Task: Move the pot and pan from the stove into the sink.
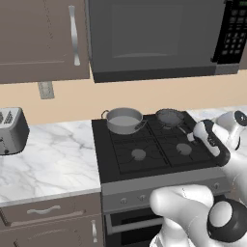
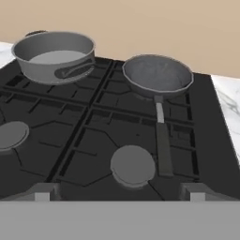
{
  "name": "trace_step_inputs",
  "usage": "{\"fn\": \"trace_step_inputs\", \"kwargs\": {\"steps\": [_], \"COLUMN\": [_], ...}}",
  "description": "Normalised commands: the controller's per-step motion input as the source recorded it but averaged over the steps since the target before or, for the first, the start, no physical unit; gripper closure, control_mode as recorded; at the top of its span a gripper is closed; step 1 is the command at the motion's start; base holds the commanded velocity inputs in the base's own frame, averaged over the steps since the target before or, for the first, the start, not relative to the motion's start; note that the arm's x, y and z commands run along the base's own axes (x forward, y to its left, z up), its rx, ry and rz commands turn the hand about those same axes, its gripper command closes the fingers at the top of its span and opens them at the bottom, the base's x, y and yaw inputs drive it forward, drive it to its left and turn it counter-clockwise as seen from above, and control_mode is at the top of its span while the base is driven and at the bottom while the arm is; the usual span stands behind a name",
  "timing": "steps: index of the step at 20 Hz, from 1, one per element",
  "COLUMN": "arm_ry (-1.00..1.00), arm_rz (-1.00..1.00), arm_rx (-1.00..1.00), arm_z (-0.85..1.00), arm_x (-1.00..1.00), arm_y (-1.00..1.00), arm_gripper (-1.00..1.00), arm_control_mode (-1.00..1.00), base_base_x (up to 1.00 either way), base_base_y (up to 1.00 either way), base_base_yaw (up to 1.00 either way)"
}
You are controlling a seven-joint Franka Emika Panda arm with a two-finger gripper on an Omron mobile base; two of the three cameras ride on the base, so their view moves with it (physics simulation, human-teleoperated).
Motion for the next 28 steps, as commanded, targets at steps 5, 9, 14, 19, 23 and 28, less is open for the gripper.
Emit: {"fn": "trace_step_inputs", "kwargs": {"steps": [5,9,14,19,23,28], "arm_ry": [0.05,0.15,0.10,0.02,0.01,0.01], "arm_rz": [0.05,0.05,0.02,0.00,-0.01,-0.02], "arm_rx": [0.00,-0.02,-0.02,0.00,0.00,-0.01], "arm_z": [-0.14,-0.05,-0.01,-0.15,-0.17,-0.08], "arm_x": [0.53,0.43,0.13,0.17,0.23,0.11], "arm_y": [0.00,-0.01,0.00,-0.18,-0.31,-0.09], "arm_gripper": [-1.00,-1.00,-1.00,-1.00,-1.00,-1.00], "arm_control_mode": [-1.00,-1.00,-1.00,-1.00,-1.00,-1.00], "base_base_x": [0.00,0.00,0.00,0.00,0.00,0.00], "base_base_y": [0.00,0.00,0.00,0.00,0.00,0.00], "base_base_yaw": [0.00,0.00,0.00,0.00,0.00,0.00]}}
